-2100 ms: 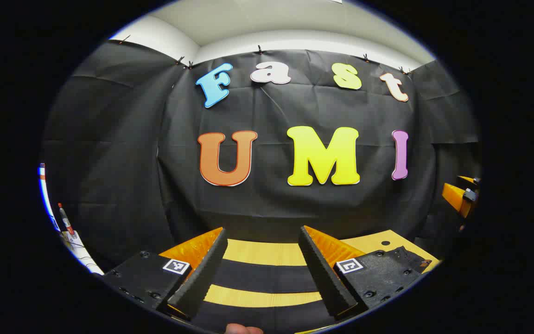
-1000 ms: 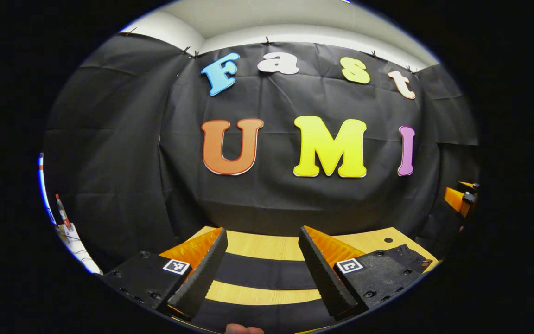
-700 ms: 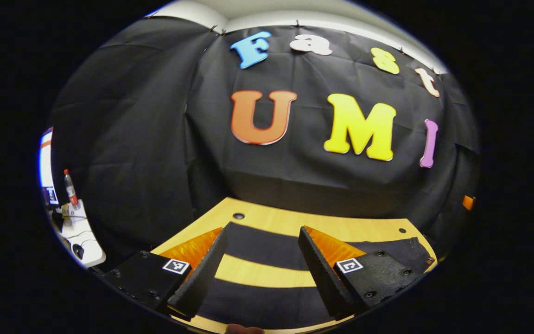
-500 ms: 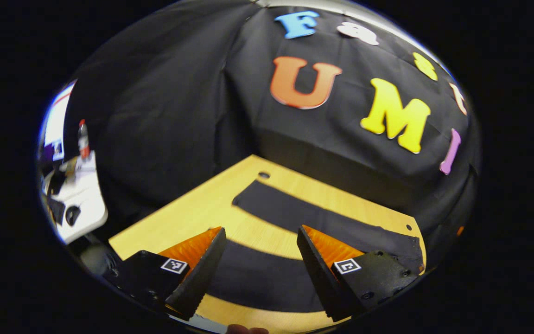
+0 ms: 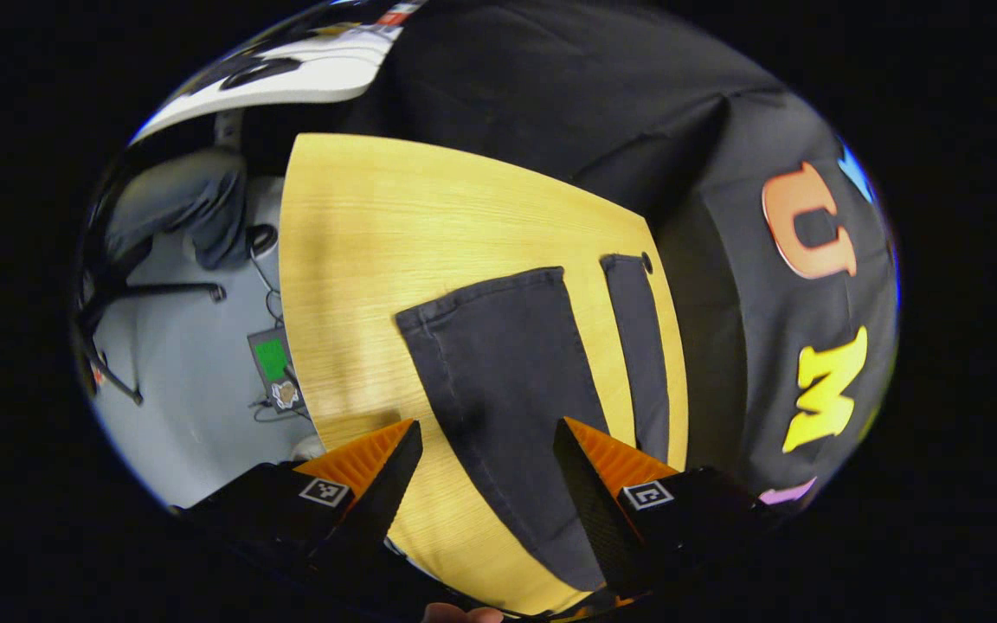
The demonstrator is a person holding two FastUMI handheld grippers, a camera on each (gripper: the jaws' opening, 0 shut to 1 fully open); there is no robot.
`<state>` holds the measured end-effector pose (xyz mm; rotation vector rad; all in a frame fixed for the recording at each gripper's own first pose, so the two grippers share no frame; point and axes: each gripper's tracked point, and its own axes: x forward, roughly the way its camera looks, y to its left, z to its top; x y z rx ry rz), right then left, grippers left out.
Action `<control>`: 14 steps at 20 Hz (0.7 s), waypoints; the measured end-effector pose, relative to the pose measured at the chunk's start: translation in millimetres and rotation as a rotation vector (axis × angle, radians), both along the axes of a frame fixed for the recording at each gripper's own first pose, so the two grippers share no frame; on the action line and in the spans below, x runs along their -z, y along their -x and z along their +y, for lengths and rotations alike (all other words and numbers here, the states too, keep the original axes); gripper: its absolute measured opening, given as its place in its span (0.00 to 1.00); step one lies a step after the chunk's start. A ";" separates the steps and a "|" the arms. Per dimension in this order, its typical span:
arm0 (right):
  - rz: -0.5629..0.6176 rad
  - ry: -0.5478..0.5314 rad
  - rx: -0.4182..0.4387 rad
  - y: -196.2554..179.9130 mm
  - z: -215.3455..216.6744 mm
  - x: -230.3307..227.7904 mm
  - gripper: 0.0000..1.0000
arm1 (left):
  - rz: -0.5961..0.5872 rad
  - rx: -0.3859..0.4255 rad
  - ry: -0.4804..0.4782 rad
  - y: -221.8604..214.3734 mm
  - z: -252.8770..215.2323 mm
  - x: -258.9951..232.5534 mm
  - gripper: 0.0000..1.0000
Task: Grasp the waist and the cuffs of the jeans and fold them to make the two legs overlap; first hold the waist and fold one-third of the jeans toward the cuffs, then hold the cuffs and fold the remaining one-third in the same direction to finish folding.
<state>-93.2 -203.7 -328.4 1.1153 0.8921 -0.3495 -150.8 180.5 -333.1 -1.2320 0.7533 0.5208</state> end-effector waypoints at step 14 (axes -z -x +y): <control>0.070 -0.070 0.178 -35.8 -25.3 48.7 0.98 | -0.003 -0.103 0.076 -42.2 16.9 11.0 0.98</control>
